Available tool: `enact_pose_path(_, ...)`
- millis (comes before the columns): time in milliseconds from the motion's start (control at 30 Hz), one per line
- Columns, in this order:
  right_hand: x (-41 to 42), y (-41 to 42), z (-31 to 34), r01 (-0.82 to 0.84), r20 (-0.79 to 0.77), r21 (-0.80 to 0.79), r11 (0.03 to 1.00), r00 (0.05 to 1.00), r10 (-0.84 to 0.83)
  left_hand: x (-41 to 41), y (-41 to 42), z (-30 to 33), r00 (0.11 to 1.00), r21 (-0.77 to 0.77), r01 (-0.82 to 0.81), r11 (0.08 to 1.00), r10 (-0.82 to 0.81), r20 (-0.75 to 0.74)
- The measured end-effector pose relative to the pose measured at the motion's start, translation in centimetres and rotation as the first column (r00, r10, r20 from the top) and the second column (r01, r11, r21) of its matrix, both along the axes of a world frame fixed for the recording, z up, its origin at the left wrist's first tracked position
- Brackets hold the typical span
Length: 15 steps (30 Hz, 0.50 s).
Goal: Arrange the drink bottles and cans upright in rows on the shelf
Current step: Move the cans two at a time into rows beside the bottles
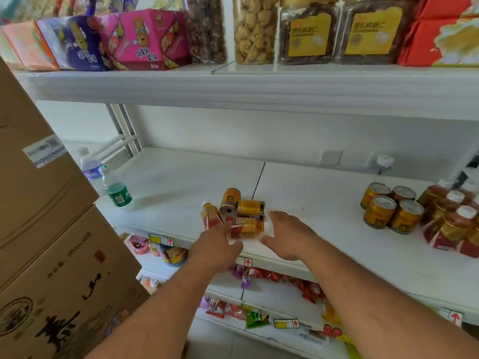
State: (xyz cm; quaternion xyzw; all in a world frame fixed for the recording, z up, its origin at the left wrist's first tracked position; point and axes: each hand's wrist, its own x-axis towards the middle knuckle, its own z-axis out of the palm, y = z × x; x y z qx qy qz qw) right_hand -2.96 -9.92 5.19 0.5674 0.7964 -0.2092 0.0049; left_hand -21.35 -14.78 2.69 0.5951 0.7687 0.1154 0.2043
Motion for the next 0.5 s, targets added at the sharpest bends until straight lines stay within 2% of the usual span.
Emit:
enact_pose_path(267,-1.4,5.8,-1.1,0.018,-0.02,-0.023,1.0,1.0,-0.019,-1.4,5.9,0.8,0.991,-0.014,-0.024,1.0,0.025,0.133)
enact_pose_path(367,-2.5,8.2,-1.3,0.037,-0.024,-0.033,0.999,0.999,-0.038,-2.4,9.0,1.2,0.99,0.015,-0.03,0.999,0.028,0.141)
enact_pose_path(500,-3.9,10.9,-1.7,0.055,-0.009,-0.054,0.997,0.998,-0.056,-4.2,13.8,0.8,0.994,-0.025,-0.019,1.0,0.022,0.112)
